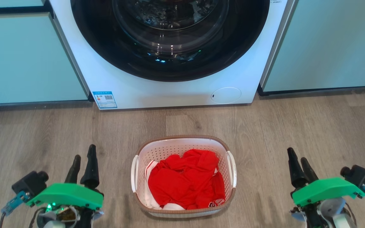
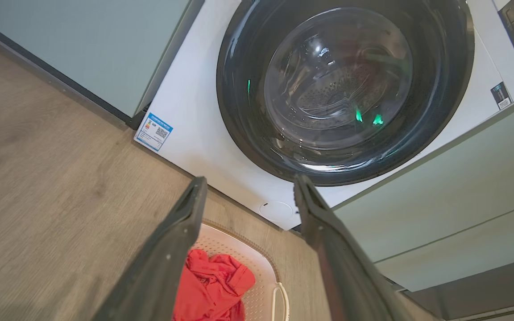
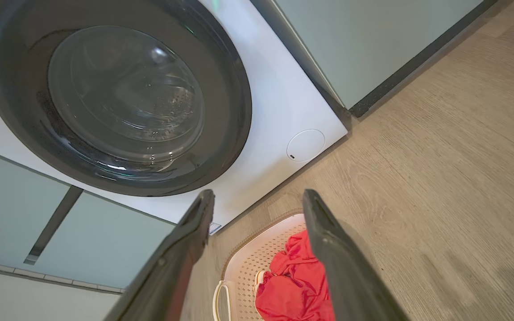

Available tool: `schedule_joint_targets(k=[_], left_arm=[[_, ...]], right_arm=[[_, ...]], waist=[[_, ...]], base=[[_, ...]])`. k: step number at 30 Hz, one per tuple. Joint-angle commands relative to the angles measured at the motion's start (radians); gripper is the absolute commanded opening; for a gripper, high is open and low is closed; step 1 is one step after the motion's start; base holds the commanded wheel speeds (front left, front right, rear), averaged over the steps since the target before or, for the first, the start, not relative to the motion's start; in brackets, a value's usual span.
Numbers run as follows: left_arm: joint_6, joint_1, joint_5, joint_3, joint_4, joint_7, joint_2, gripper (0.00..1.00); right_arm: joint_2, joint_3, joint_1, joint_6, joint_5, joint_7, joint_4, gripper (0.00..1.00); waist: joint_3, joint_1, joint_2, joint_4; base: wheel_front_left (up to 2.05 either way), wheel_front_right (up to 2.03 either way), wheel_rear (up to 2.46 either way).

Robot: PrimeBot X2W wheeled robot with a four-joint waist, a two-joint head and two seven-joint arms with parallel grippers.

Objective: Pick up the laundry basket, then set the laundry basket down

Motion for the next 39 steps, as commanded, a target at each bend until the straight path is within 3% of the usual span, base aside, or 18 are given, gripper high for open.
schedule_joint_targets(k=[1,39], left_arm=[[0.005,-0.029,0.032,0.011,-0.041,-0.012,0.018,1.00],[0.062,0.030,0.481,-0.041,-0.068,-0.121,0.043,1.00]], right_arm=[[-0.011,0.016,-0.044,0.001,-0.030,-0.019,-0.043,1.00],[-0.016,0.096,-0.031,0.002,-0.451,-0.127,-0.073,1.00]], waist=[[-0.001,0.0000,0.0000,0.000],[-0.004,0.0000,0.0000,-0.010]], base=[[0.00,0.00,0.00],[0.00,0.00,0.00]])
